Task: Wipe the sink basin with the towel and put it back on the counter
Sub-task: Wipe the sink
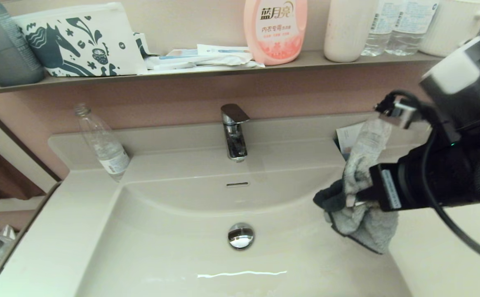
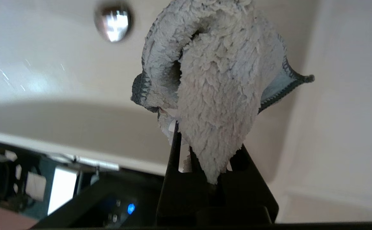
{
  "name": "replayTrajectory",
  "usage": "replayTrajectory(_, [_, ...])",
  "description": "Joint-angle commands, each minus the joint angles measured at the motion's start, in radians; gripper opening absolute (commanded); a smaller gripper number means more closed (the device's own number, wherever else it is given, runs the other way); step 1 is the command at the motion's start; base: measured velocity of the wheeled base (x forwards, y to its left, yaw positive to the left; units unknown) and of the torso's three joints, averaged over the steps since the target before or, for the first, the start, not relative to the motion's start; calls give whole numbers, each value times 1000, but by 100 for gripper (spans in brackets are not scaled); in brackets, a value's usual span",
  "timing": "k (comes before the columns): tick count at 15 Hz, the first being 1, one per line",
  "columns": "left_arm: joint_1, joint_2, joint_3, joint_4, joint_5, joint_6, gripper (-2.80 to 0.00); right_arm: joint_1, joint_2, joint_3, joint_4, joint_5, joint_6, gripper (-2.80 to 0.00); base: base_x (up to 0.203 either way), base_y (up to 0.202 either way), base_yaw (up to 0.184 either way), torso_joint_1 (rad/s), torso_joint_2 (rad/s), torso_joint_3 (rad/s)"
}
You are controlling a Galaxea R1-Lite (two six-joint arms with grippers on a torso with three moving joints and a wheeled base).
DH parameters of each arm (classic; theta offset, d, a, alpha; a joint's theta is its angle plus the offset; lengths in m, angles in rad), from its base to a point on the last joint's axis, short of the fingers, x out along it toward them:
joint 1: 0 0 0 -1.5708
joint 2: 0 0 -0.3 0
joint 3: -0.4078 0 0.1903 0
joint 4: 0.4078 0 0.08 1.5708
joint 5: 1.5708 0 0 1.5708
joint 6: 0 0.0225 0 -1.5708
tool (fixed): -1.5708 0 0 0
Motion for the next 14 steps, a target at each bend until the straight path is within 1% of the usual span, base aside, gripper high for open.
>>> replayTrajectory(1, [-1, 0, 0, 0, 0, 0, -280, 74, 115, -9, 44, -12, 57, -280, 0, 0, 0, 0, 0, 0])
replayTrajectory(3, [0, 0, 0, 0, 0, 0, -280, 124, 211, -8, 138, -72, 141, -280, 0, 0, 0, 0, 0, 0])
replayTrajectory(4, [0, 1, 0, 0, 0, 0, -280, 136, 249, -7, 179, -102, 176, -280, 0, 0, 0, 0, 0, 0])
replayTrajectory(6, [1, 1, 0, 0, 0, 0, -280, 143, 315, -1, 227, -157, 246, -280, 0, 0, 0, 0, 0, 0])
replayTrajectory(7, [1, 1, 0, 0, 0, 0, -280, 144, 337, 9, 239, -179, 263, -280, 0, 0, 0, 0, 0, 0])
replayTrajectory(10, [0, 1, 0, 0, 0, 0, -280, 145, 411, 52, 239, -232, 308, -280, 0, 0, 0, 0, 0, 0])
replayTrajectory(12, [-1, 1, 0, 0, 0, 0, -280, 148, 464, 78, 190, -233, 332, -280, 0, 0, 0, 0, 0, 0])
replayTrajectory(14, [0, 1, 0, 0, 0, 0, -280, 164, 514, 103, 137, -219, 335, -280, 0, 0, 0, 0, 0, 0])
